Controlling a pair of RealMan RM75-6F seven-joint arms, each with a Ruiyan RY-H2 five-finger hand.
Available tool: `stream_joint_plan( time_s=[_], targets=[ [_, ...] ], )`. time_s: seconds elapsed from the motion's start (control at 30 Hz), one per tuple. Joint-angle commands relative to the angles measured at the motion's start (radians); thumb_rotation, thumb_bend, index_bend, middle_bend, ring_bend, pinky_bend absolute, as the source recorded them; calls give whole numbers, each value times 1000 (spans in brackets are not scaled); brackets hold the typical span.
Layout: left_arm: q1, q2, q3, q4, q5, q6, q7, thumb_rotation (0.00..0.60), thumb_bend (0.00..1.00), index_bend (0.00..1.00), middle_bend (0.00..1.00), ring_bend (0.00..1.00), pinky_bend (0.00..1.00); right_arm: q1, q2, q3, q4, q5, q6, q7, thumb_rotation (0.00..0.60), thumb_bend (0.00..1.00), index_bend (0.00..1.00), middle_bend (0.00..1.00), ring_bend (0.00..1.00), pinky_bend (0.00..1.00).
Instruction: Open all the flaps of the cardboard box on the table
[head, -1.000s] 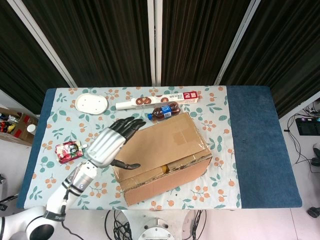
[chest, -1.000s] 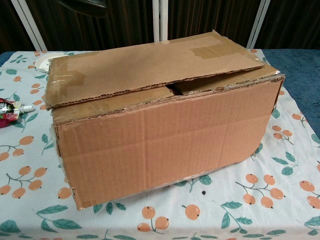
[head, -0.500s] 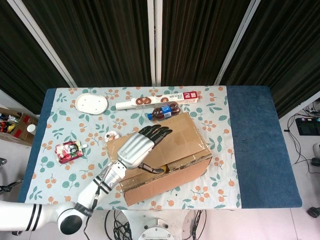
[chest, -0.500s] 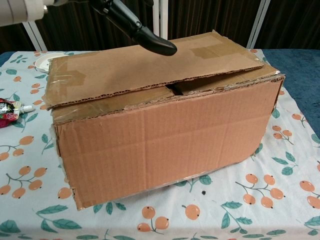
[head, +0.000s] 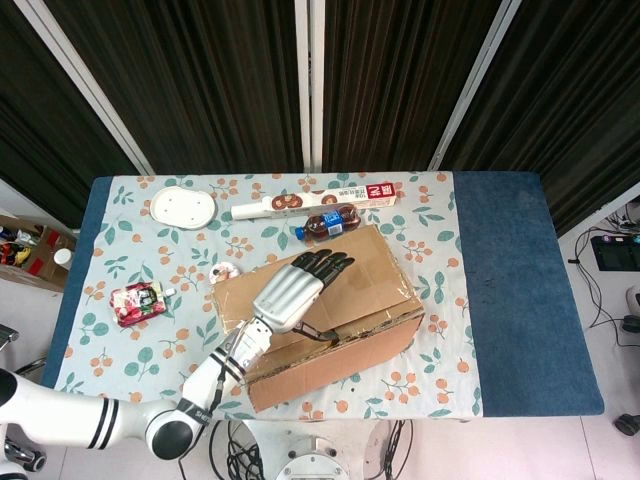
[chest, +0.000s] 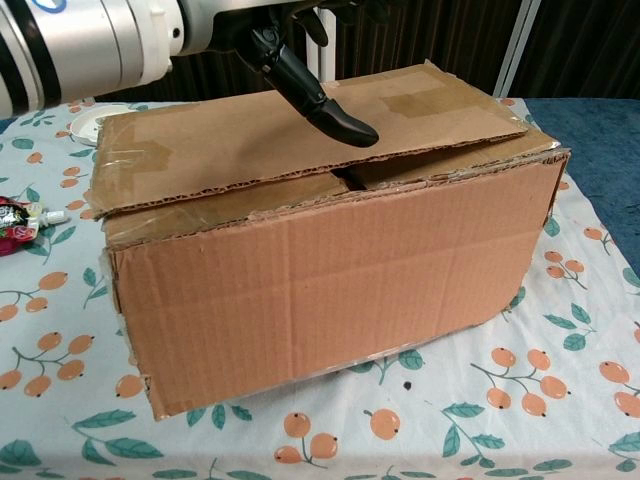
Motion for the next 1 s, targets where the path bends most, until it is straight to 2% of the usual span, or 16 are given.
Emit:
stream_joint_plan(
  time_s=[0.03, 0.17, 0.33, 0.57, 1.0],
  targets=[
    [-14, -17, 2, 14, -11, 2, 4, 426, 0, 21, 59, 69, 166, 1, -1, 1, 1, 0, -6, 0, 600, 152, 0, 0, 0, 0],
    [-32, -50, 29, 50, -23, 32, 69, 423, 0, 21, 54, 69, 166, -1, -4, -1, 3, -6, -9, -3, 600, 152, 0, 0, 0, 0],
    [-40, -81, 38, 69, -40, 63, 94, 425, 0, 21, 49, 69, 166, -3, -12, -4, 13, -9, -17, -8, 600, 152, 0, 0, 0, 0],
    [-45, -94, 47, 69, -16, 84, 109, 424, 0, 21, 50, 69, 165, 1, -20, -2, 21, -14, -25, -4, 600, 152, 0, 0, 0, 0],
    [-52, -157, 80, 123, 16, 165, 223, 433, 0, 15, 46, 69, 165, 2, -29, -2, 28, -20, -37, 0, 600, 154, 0, 0, 0, 0]
  ],
)
